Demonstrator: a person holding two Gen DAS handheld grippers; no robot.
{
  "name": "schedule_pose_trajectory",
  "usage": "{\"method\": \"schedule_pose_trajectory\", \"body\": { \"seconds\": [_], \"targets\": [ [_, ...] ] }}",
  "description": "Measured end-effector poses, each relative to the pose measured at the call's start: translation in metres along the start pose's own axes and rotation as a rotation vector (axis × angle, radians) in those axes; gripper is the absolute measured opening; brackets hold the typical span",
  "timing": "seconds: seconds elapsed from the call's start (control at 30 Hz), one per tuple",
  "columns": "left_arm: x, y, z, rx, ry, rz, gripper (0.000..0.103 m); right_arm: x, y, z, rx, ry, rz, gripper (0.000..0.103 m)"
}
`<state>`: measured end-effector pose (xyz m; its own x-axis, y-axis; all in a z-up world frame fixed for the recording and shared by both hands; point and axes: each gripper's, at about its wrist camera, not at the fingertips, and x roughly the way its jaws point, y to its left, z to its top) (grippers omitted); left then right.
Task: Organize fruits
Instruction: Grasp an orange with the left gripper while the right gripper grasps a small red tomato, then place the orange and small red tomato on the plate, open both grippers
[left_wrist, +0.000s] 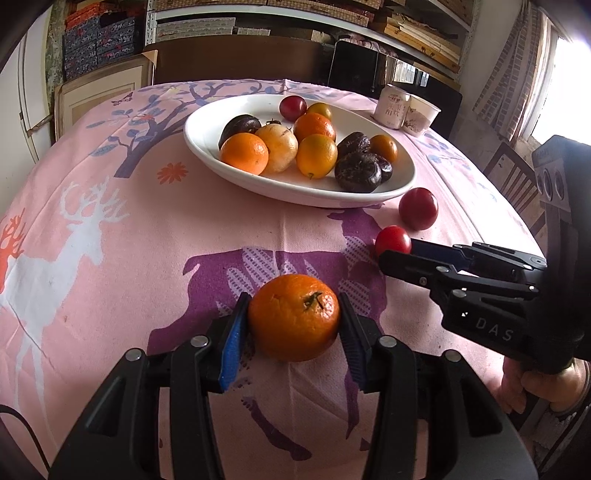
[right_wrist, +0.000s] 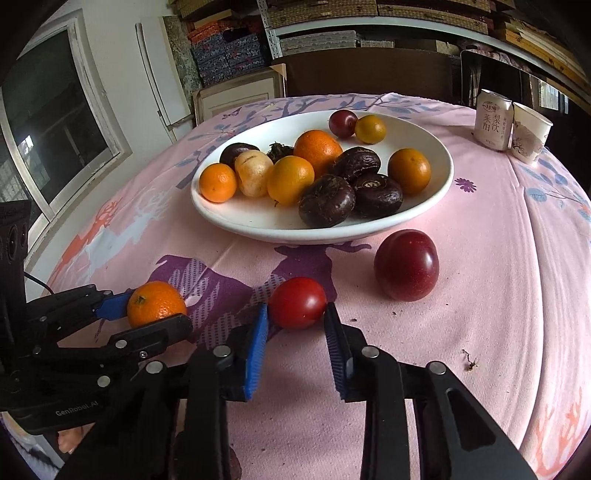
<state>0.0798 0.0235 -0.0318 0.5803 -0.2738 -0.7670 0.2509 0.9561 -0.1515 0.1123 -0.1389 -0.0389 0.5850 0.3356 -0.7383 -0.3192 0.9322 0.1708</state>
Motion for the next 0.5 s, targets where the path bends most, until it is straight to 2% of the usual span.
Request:
{"method": "schedule_pose_trajectory", "body": {
  "seconds": [0.13,0.27,0.37,0.5],
  "targets": [
    [-0.002,0.003,0.001,-0.021,-0.009,-0.021,0.045,-0.010,-0.009,-0.001,0.046,-0.048,0.027,0.031],
    [-0.018,0.001,0.004,-0.011,-0.087,-0.013,0.045,-0.032,-0.018,-0.003,0.071,-0.131,0.037,0.031],
    [-0.025,0.002,0.023,-0.009,-0.129,0.010,0.045,-0.049,-0.026,0.001,0.093,-0.200,0.040,0.031],
    [-0.012,0.011,0.061,-0.055,-0.126,0.017,0.045,-0.050,-0.036,0.026,0.110,-0.215,0.037,0.031]
  ]
}}
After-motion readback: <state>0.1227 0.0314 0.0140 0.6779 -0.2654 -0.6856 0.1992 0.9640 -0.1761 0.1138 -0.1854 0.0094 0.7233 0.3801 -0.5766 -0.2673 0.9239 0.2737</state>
